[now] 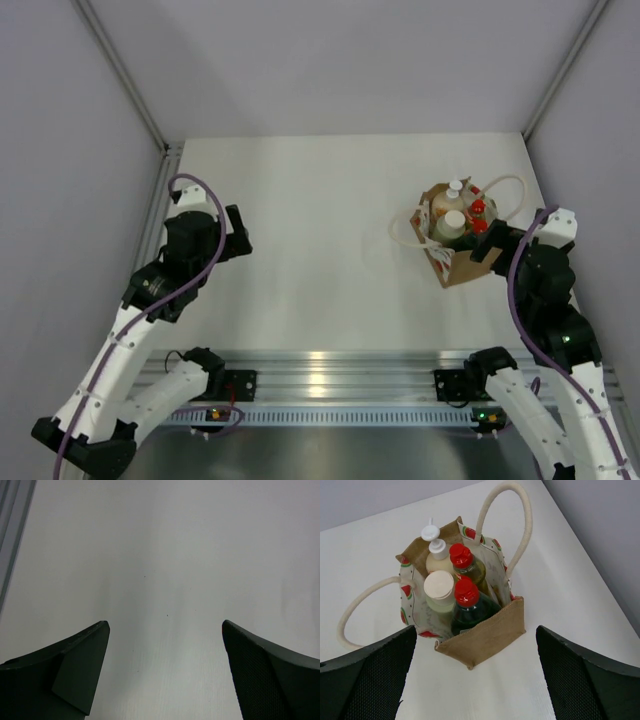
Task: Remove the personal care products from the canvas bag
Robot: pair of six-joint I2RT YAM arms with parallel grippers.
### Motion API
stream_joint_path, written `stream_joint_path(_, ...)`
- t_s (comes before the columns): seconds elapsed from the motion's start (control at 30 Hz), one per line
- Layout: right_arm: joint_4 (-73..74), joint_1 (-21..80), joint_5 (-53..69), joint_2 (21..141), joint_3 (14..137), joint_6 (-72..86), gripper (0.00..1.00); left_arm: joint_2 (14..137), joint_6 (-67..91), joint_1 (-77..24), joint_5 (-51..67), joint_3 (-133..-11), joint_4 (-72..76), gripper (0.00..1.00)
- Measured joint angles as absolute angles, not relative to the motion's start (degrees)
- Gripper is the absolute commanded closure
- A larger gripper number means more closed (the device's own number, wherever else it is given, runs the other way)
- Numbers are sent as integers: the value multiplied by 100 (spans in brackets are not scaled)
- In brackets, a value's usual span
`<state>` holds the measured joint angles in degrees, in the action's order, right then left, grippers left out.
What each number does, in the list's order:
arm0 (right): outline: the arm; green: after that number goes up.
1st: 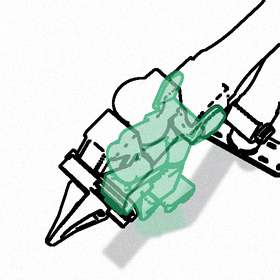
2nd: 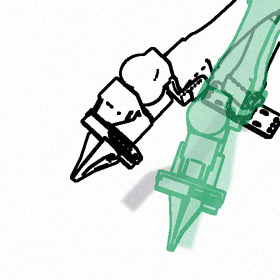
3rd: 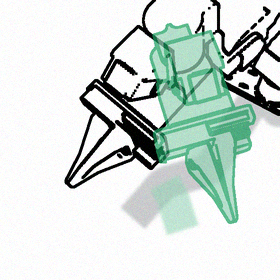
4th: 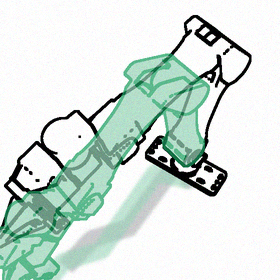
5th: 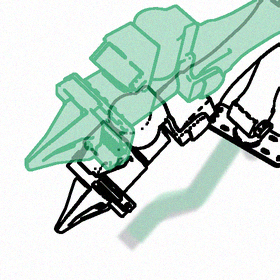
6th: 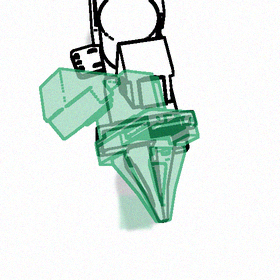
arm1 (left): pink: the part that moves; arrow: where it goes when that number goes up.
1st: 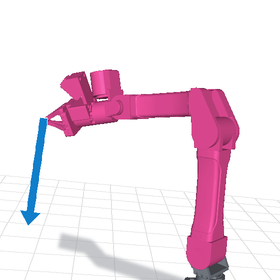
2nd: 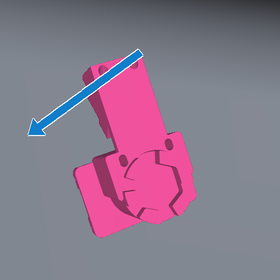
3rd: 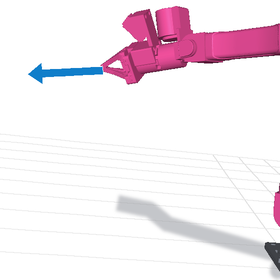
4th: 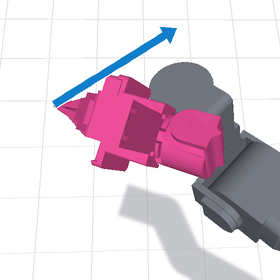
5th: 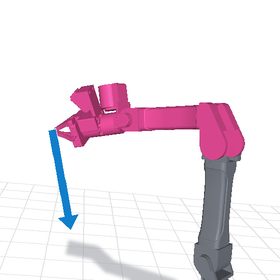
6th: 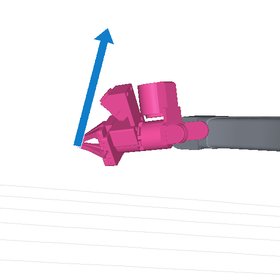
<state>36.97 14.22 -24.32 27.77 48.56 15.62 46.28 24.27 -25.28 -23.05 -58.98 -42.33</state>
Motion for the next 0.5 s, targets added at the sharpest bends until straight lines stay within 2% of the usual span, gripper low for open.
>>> stream_joint_path(0.5, 3697, 1422, -2486, 2622, 4886, 1546, 0, 5422, 3122, -2547, -888, -6257, -3883, 2)
